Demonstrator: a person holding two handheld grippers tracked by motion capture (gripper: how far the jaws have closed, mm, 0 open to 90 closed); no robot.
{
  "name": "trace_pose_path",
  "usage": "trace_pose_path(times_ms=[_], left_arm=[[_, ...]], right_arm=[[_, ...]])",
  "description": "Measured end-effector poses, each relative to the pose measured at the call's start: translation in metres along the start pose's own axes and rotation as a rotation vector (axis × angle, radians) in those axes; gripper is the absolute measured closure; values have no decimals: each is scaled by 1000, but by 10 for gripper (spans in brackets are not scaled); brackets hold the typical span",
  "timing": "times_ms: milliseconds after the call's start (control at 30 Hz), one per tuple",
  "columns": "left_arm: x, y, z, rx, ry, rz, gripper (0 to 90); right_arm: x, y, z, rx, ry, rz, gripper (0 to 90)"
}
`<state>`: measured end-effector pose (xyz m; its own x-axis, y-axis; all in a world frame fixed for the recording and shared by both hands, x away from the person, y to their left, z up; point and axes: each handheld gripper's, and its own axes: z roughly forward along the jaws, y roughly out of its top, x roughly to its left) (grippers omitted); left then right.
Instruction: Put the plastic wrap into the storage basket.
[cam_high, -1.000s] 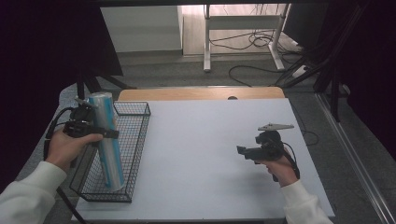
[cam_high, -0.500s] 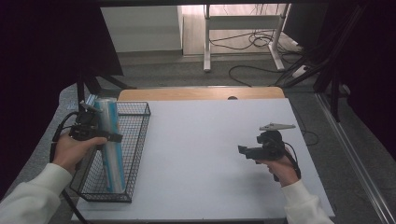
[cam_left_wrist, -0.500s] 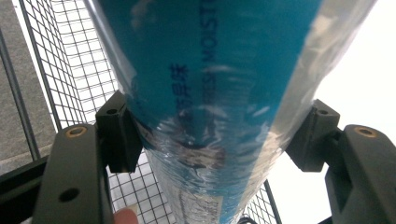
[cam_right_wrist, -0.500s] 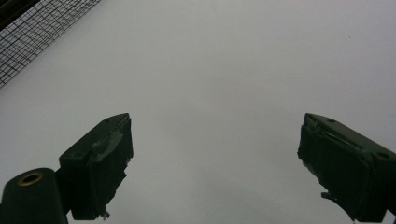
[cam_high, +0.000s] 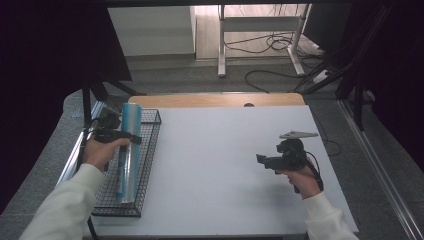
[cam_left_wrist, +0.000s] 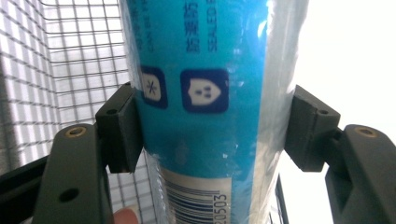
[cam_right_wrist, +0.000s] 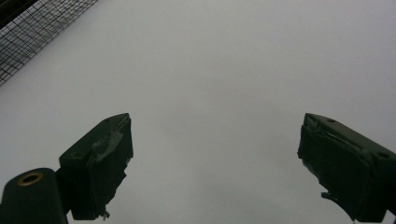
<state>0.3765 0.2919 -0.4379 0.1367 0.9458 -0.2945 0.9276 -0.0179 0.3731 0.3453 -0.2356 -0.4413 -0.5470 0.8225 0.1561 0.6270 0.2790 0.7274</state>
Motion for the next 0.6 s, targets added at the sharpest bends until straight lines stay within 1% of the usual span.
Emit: trace_pose_path(times_ms=[133,233,267,300,400,433,467,500,533,567,600], left_arm=[[1,5,19,15,15,-25,318],[2,6,27,17,27,-44,317],[2,7,29,23,32,-41,317],[1,7,31,20,35,-46,317],[-1,8,38,22,49,-45,317],[-1,8,39,28,52,-40,317],[-2,9,41,26,53,-46,316],[-1,9,42,26,41,-49,316],[0,9,42,23,39,-54,316],[1,9,42,21,42,-59,316],[3,9,43,27,54,-56,316]], right_arm=[[-1,-1,0,2,-9,-10,106],[-2,-1,-1,0,-9,-2,106],[-3,-1,-1,-2,-11,-4,106],[-3,-1,0,-2,-12,-4,106],[-2,-1,1,2,-16,-1,106],[-2,-1,2,4,-14,-8,106],[-1,-2,3,9,-14,-9,106],[0,-2,4,11,-15,-11,106],[1,-2,5,14,-17,-21,106],[1,-2,6,20,-16,-21,106],[1,-2,6,20,-19,-25,106]])
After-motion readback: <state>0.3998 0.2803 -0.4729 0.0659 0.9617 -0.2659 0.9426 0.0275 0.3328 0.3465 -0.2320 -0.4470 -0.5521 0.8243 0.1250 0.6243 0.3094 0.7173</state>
